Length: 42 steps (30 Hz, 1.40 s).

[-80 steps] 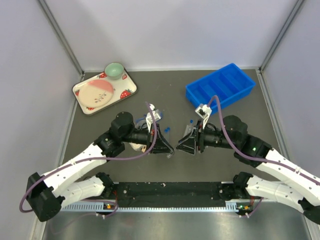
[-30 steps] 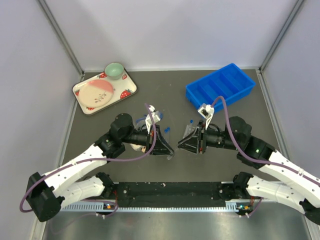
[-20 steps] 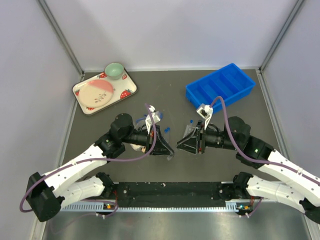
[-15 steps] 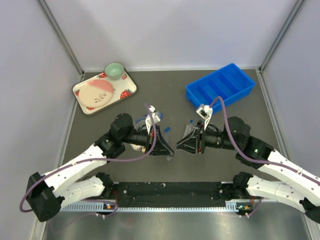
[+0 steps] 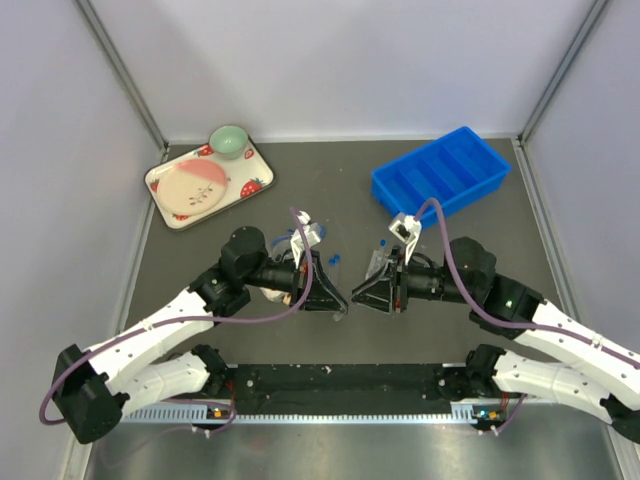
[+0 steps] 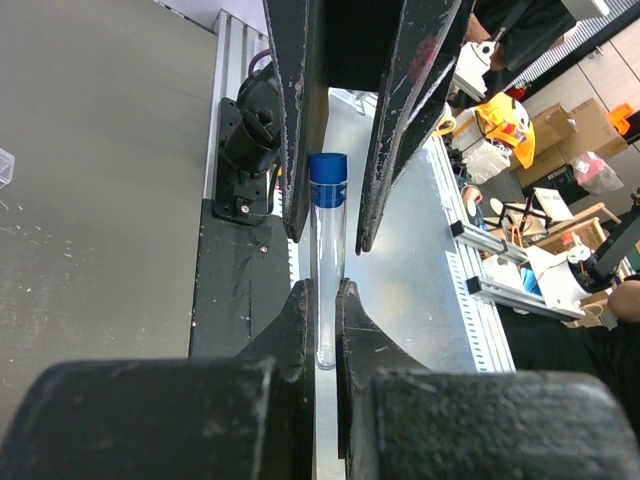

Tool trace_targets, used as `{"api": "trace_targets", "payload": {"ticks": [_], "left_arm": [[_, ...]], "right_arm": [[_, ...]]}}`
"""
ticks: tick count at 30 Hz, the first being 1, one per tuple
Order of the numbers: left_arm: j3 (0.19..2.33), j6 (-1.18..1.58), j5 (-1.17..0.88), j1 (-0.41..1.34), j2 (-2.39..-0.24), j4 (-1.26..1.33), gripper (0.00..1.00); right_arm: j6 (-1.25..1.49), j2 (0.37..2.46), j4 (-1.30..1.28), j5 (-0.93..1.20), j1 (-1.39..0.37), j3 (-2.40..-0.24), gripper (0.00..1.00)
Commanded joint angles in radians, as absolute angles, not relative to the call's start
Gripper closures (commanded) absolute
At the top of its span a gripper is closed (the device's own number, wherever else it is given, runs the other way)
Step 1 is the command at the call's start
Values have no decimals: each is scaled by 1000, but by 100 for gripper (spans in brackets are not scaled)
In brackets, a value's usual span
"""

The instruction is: Organize the chemistry lab equipment

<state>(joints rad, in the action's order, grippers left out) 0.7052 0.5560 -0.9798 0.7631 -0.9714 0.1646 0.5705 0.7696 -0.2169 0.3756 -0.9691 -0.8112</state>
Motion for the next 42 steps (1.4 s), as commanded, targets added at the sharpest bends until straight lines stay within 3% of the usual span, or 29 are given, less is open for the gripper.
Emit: {"api": "trace_targets", "payload": {"ticks": [1, 2, 5, 7, 8, 9, 10, 13, 14, 21, 23, 28, 34, 42], "left_arm": [[750, 554, -950, 753, -969, 204, 100], [750, 554, -950, 753, -971, 204, 100], [749, 555, -942, 753, -973, 204, 100], [749, 552, -939, 753, -976, 201, 99], [749, 552, -931, 753, -977, 202, 95], [749, 552, -927, 753, -976, 201, 84], [752, 554, -920, 752, -979, 201, 52], [767, 543, -888, 752, -979, 172, 5], [784, 532, -881, 753, -977, 152, 1], [831, 436, -752, 753, -956, -49, 1], [845, 405, -634, 755, -947, -110, 1], [839, 371, -427, 755, -904, -245, 1], [790, 371, -368, 755, -876, -245, 1], [767, 364, -361, 755, -880, -242, 1]], "right_arm": [[583, 749, -167, 399, -996, -801, 73], [584, 747, -167, 397, -996, -799, 75], [583, 746, -169, 394, -996, -796, 97], [583, 746, -167, 385, -997, -799, 100], [580, 744, -170, 382, -997, -799, 100], [578, 742, -173, 377, -997, -804, 100], [571, 745, -176, 361, -996, -807, 100], [537, 750, -231, 295, -997, -839, 100], [526, 761, -253, 269, -997, -851, 100], [416, 828, -412, 10, -994, -954, 100], [384, 850, -468, -124, -983, -977, 100], [368, 922, -506, -288, -834, -976, 100], [439, 1028, -480, -350, -644, -910, 100], [422, 1138, -414, -330, -641, -885, 100]]}}
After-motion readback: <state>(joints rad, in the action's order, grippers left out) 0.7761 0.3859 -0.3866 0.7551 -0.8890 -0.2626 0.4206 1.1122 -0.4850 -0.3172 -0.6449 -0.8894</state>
